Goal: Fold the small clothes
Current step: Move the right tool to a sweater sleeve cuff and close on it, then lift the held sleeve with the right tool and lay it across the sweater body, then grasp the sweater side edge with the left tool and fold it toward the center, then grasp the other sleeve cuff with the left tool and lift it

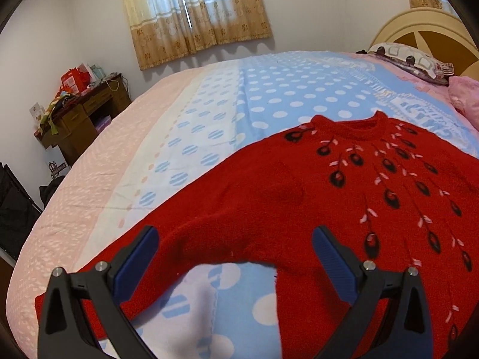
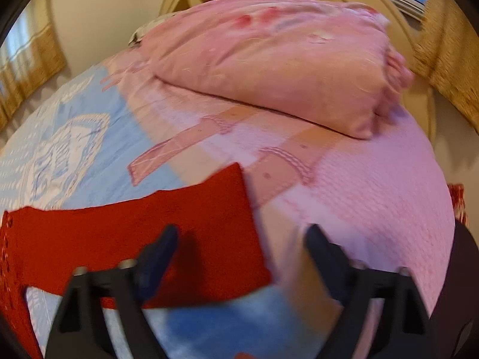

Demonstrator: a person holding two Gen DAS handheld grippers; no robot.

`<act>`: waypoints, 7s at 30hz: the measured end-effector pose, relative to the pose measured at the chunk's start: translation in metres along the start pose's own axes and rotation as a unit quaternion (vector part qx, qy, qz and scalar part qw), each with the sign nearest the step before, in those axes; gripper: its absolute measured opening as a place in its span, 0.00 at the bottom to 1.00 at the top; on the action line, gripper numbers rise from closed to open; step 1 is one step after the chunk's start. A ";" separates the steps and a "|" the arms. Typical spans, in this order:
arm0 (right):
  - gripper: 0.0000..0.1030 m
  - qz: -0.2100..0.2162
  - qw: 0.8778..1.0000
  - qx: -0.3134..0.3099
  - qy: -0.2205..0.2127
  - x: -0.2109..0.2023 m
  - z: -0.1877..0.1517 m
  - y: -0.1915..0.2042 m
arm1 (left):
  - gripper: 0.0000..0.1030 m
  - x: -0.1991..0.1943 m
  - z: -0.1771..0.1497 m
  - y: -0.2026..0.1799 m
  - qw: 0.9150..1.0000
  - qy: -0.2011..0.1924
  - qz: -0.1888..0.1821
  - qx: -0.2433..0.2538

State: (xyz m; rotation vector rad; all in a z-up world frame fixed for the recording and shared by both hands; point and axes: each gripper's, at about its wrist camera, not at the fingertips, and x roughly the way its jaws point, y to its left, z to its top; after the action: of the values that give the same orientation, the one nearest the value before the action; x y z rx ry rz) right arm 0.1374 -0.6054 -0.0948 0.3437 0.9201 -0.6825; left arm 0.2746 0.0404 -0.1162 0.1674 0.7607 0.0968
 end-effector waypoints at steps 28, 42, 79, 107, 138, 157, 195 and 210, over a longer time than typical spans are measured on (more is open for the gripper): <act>0.10 0.221 0.966 -0.126 -0.036 -0.115 0.014 0.224 | 1.00 0.013 -0.016 0.019 0.999 0.006 -0.034 -0.036; 0.10 0.329 0.917 -0.225 -0.035 -0.177 -0.039 0.380 | 1.00 0.010 -0.019 0.025 0.999 0.003 -0.036 -0.037; 0.75 0.392 0.825 -0.391 0.115 -0.138 -0.239 0.470 | 1.00 0.001 -0.026 0.029 0.998 0.033 -0.055 -0.021; 0.75 0.335 0.837 -0.430 0.055 -0.144 -0.260 0.371 | 0.08 0.011 0.040 -0.003 0.987 0.019 -0.157 0.009; 0.76 0.273 0.912 -0.286 0.107 -0.056 -0.140 0.327 | 0.86 0.017 0.000 0.010 0.997 0.002 -0.068 0.039; 0.77 0.235 0.903 -0.355 0.062 -0.062 -0.168 0.360 | 0.91 -0.007 -0.026 0.046 0.998 0.004 -0.050 0.031; 0.77 0.204 0.850 -0.485 -0.002 -0.159 -0.275 0.304 | 0.10 0.000 -0.104 0.253 0.975 0.100 0.004 -0.196; 0.77 0.209 0.862 -0.461 -0.029 -0.166 -0.255 0.292 | 0.10 -0.060 -0.048 0.261 0.969 -0.001 -0.038 -0.243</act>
State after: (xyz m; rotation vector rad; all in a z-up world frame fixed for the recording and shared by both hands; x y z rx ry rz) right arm 0.1078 -0.1851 -0.1074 -0.3365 0.9714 0.1898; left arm 0.1910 0.2932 -0.0616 -0.3287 0.7198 0.2076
